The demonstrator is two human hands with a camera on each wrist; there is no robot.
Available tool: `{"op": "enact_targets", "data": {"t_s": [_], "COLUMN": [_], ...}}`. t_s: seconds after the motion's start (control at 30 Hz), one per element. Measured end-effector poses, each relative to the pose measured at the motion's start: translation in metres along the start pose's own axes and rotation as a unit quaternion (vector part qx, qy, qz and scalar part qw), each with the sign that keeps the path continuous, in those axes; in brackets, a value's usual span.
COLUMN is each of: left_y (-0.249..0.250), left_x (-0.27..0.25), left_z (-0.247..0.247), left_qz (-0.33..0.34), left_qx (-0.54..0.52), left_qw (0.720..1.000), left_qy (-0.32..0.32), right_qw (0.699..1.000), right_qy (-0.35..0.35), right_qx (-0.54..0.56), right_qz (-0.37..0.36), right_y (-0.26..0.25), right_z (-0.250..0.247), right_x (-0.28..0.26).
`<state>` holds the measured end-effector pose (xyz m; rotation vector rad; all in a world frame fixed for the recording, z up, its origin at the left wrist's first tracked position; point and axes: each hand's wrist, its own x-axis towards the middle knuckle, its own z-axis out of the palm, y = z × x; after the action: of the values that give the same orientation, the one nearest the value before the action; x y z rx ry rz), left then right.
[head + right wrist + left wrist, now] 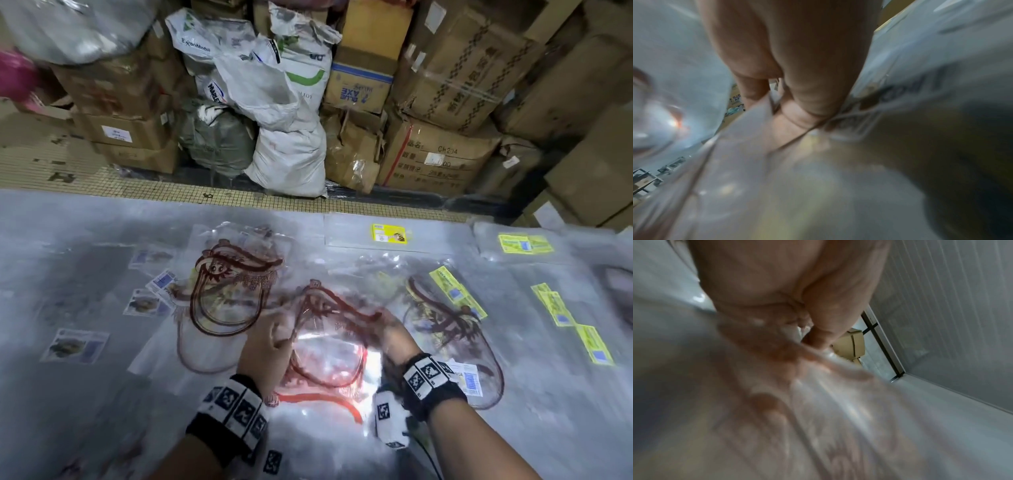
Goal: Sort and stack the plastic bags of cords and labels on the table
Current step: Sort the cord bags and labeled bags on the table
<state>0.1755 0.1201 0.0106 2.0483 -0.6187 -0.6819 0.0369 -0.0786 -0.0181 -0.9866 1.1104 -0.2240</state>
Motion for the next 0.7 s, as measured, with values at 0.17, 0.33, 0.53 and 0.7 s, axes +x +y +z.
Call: {"op": "enact_targets", "data": {"t_s": [0.17,0.33,0.53,0.7], "left_y": [-0.004,0.007,0.006,0.001], "left_x": [0.003,0.004,0.009,0.012], "left_z": [0.018,0.008,0.001,0.000], "left_qz": [0.015,-0.041,-0.063,0.021], "left_qx": [0.088,0.027,0.005,0.021], "left_qw": [0.995,0.991,0.994,1.000], "left_qy": [0.045,0.121,0.088,-0.008], "right_qw": [0.998,0.987,0.976,0.959], "right_qy": [-0.043,-0.117,-0.116,-0.175], "right_qx": [0.040,0.113,0.181,0.223], "right_qz": [-0.001,-0.005,-0.012,0.004], "right_y": [-0.006,-0.007,-0.014,-0.029], "right_z": [0.002,0.001,0.002,0.012], "right_x": [-0.012,-0.030,-0.034,-0.065]}}
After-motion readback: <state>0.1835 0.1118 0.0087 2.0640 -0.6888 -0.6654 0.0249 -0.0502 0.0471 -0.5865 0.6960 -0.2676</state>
